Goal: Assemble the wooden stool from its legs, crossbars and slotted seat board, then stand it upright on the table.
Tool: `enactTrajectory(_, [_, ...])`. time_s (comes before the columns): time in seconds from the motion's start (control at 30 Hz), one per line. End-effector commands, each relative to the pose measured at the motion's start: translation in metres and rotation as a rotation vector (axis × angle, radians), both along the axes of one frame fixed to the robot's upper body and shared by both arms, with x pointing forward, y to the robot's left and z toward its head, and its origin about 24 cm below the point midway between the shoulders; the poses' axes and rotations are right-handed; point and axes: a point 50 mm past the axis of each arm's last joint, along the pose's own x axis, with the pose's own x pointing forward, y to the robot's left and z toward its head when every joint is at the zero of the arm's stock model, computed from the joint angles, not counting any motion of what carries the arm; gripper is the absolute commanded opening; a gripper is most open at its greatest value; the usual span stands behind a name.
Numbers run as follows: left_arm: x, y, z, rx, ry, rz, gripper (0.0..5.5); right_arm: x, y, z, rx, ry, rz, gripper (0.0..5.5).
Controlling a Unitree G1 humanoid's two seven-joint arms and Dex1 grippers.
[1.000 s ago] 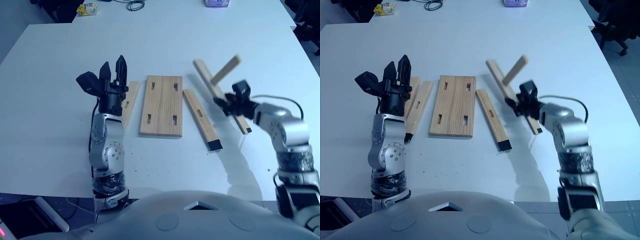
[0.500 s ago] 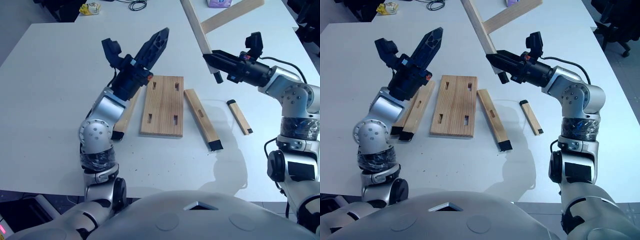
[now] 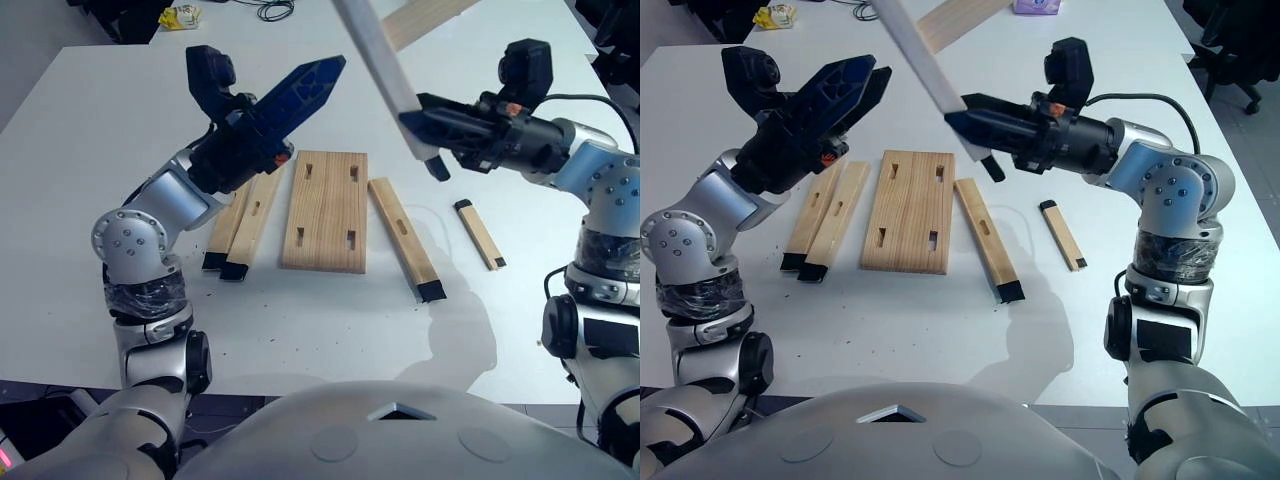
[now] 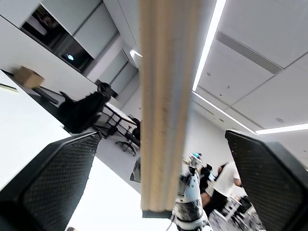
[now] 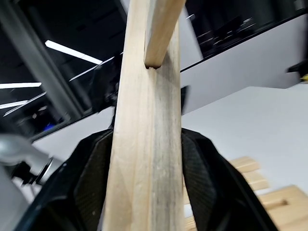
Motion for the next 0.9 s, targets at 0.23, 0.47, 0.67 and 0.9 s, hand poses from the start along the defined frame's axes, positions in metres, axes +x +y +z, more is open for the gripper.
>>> enactTrajectory(0.23, [-0.005, 0.006, 0.011, 0.111, -0.069, -0.108, 4.78, -0.010, -0.006, -0.018, -0.175, -0.073, 0.114, 2.13])
enactTrajectory(0.47, [-0.013, 0.010, 0.005, 0.127, -0.073, -0.134, 3.73, -0.007, -0.009, -0.016, -0.179, -0.089, 0.118, 2.13])
enactTrajectory(0.67, [-0.015, 0.011, 0.000, 0.126, -0.066, -0.122, 2.79, -0.006, -0.007, -0.016, -0.179, -0.094, 0.121, 2.13])
enactTrajectory(0.9, [-0.011, 0.014, 0.002, 0.107, -0.073, -0.079, 2.27, -0.011, -0.007, -0.019, -0.184, -0.095, 0.138, 2.13])
